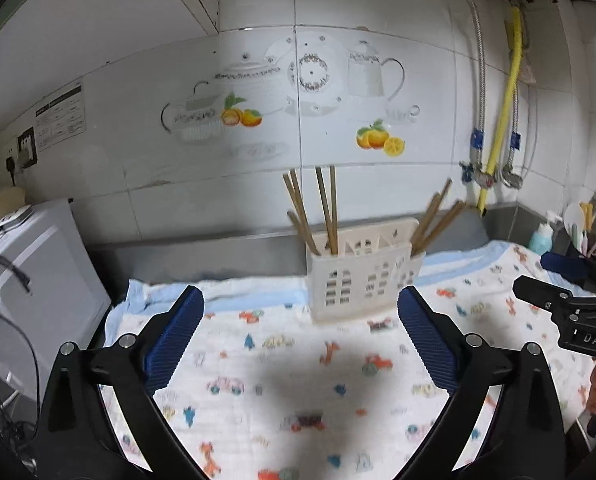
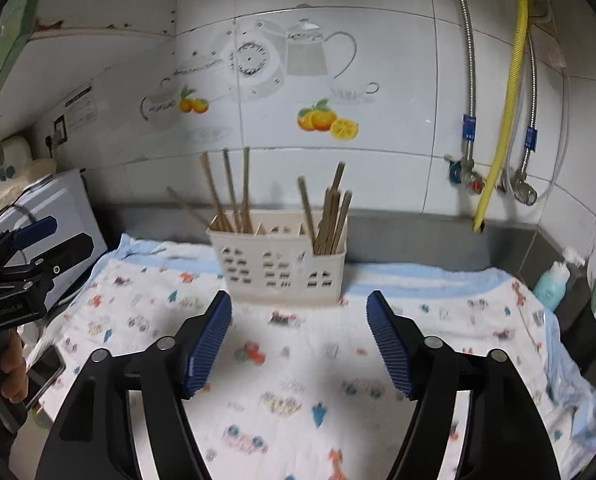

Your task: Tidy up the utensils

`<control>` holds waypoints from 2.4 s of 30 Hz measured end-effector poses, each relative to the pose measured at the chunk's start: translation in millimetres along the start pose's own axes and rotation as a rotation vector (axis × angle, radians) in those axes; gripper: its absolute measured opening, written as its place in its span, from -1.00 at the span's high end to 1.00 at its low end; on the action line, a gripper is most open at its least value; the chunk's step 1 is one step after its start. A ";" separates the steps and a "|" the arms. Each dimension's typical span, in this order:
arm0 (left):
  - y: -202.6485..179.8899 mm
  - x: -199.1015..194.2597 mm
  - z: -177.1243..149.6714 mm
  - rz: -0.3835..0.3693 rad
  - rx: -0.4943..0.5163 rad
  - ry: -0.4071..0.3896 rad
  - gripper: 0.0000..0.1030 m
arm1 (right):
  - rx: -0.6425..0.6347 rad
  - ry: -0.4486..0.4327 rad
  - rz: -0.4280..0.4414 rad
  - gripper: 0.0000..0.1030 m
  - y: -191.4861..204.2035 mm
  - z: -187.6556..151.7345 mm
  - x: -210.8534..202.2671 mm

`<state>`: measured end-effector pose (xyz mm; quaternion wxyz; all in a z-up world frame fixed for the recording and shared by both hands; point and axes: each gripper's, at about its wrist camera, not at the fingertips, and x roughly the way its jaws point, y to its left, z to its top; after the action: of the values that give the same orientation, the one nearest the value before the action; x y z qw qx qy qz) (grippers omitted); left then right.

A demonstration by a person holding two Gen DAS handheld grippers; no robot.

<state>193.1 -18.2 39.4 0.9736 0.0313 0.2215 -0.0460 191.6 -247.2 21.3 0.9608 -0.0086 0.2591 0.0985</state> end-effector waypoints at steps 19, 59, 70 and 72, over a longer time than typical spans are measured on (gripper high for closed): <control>3.9 -57.0 -48.4 0.036 -0.016 0.007 -0.90 | -0.013 -0.011 -0.059 -0.66 27.4 -42.2 -53.1; 6.7 -121.8 -101.9 0.017 -0.057 0.040 -0.91 | 0.019 -0.017 -0.065 -0.77 43.6 -99.2 -116.0; -0.9 -136.6 -110.7 0.006 -0.045 0.034 -0.91 | 0.017 -0.027 -0.069 -0.77 46.1 -110.5 -129.4; -1.0 -138.0 -111.4 0.004 -0.048 0.033 -0.91 | 0.016 -0.030 -0.068 -0.77 46.6 -111.9 -132.0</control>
<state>21.4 0.3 -0.9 0.9704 0.0092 0.2385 -0.0380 15.3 -233.4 -8.0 0.9674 -0.0085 0.2451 0.0637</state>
